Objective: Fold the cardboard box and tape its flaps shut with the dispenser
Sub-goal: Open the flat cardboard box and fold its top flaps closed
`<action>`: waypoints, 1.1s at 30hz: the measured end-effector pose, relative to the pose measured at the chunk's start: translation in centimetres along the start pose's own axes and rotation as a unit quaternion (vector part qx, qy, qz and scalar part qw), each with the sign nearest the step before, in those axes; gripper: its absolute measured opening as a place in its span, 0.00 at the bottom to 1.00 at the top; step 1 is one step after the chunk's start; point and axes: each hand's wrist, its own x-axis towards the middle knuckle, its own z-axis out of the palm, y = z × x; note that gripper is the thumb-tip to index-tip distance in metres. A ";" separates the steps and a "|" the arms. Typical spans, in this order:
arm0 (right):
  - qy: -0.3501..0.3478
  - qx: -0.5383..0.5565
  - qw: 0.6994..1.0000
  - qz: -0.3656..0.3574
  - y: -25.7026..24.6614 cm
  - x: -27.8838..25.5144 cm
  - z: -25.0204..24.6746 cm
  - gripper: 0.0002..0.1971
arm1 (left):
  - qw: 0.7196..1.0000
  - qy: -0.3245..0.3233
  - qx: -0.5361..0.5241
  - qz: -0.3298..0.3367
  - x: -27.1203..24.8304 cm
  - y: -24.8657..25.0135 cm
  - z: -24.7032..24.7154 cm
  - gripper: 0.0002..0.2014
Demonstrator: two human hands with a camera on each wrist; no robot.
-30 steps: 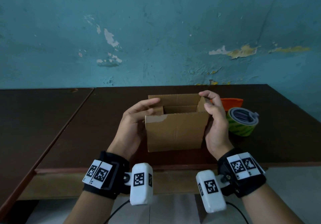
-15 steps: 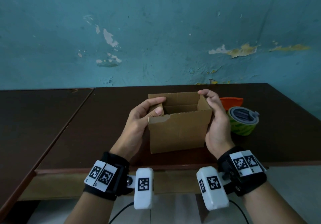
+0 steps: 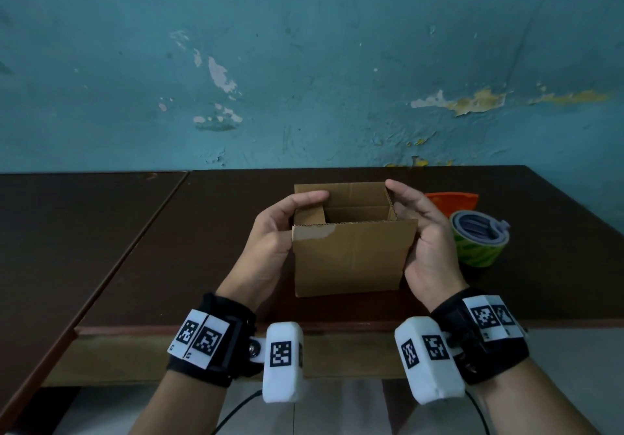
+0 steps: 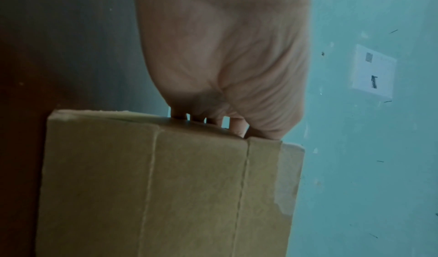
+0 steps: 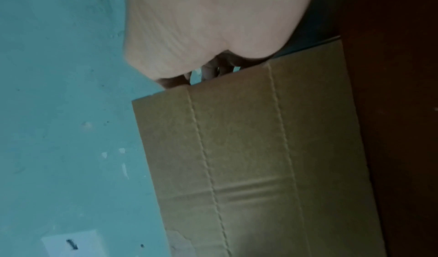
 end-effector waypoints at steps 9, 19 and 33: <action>-0.005 -0.053 0.999 0.003 0.1 0.1 0.2 0.17 | 1.000 -0.019 0.017 -0.002 0.1 0.2 -0.3 0.28; 0.018 -0.066 0.998 0.007 0.2 0.3 0.2 0.15 | 0.999 0.009 0.044 -0.030 0.1 -0.1 -0.9 0.11; 0.014 -0.056 0.998 0.004 0.5 0.4 0.1 0.15 | 0.970 0.009 0.213 0.118 -0.7 0.0 -0.8 0.30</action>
